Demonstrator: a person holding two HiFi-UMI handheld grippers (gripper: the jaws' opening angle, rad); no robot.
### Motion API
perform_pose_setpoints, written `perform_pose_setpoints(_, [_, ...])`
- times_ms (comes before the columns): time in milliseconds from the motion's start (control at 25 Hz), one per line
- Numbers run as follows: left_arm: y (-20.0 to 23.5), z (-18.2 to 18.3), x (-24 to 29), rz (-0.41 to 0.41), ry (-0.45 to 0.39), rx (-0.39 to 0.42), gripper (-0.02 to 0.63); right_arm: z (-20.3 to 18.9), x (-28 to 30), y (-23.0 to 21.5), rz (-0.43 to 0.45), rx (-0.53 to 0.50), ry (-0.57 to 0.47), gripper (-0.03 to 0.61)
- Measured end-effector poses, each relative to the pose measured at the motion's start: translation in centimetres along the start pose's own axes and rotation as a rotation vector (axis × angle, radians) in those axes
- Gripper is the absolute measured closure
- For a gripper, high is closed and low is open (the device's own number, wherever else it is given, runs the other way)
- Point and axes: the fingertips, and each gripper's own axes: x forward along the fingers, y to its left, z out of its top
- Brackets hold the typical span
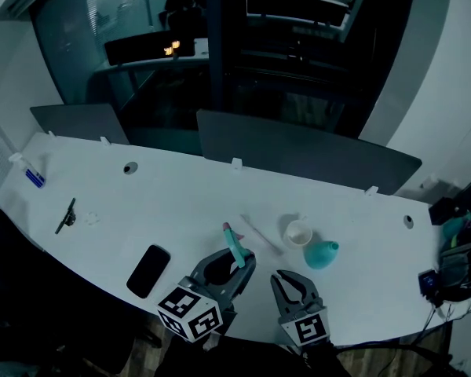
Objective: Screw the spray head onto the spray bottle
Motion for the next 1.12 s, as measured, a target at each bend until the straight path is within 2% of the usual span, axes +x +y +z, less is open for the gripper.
perform_pose_setpoints(200, [-1.7, 2.1, -0.2, 0.032, -0.033, 0.223, 0.483, -2.4, -1.3, -1.9, -0.068, 0.043, 0.063, 0.552])
perform_pose_setpoints(360, [-2.5, 1.6, 0.4, 0.092, 0.054, 0.520, 0.483, -3.0, -2.3, -3.2, -0.096, 0.088, 0.029, 0.552])
perform_pose_setpoints(440, [-2.9, 0.8, 0.7, 0.107, 0.088, 0.599, 0.483, -1.1, -2.7, -3.7, -0.091, 0.154, -0.038, 0.552])
perform_pose_setpoints(600, [-2.5, -1.2, 0.9, 0.150, 0.140, 0.676, 0.483, 5.5, -3.6, -4.4, -0.011, 0.298, -0.218, 0.551])
perform_pose_setpoints(640, [-2.2, -1.7, 0.9, 0.165, 0.155, 0.694, 0.483, 7.3, -3.6, -4.3, 0.026, 0.316, -0.249, 0.536])
perform_pose_setpoints(680, [-2.0, -2.3, 1.0, 0.177, 0.170, 0.706, 0.483, 8.8, -3.4, -3.9, 0.068, 0.319, -0.263, 0.491])
perform_pose_setpoints(760, [-1.8, -3.3, 1.1, 0.183, 0.192, 0.719, 0.483, 10.5, -2.5, -2.3, 0.149, 0.282, -0.236, 0.433])
perform_pose_setpoints(840, [-2.0, -4.1, 1.3, 0.179, 0.204, 0.729, 0.483, 10.6, -1.3, -0.5, 0.202, 0.244, -0.174, 0.431])
perform_pose_setpoints(1000, [-2.8, -4.9, 1.6, 0.160, 0.206, 0.728, 0.483, 9.4, -0.1, 0.9, 0.213, 0.235, -0.094, 0.433])
perform_pose_setpoints(1080, [-3.1, -4.9, 1.6, 0.152, 0.195, 0.724, 0.483, 9.4, -0.3, 0.6, 0.189, 0.218, -0.092, 0.514])
perform_pose_setpoints(1120, [-3.2, -4.9, 1.5, 0.150, 0.185, 0.720, 0.482, 9.5, -0.4, 0.5, 0.182, 0.212, -0.097, 0.515])
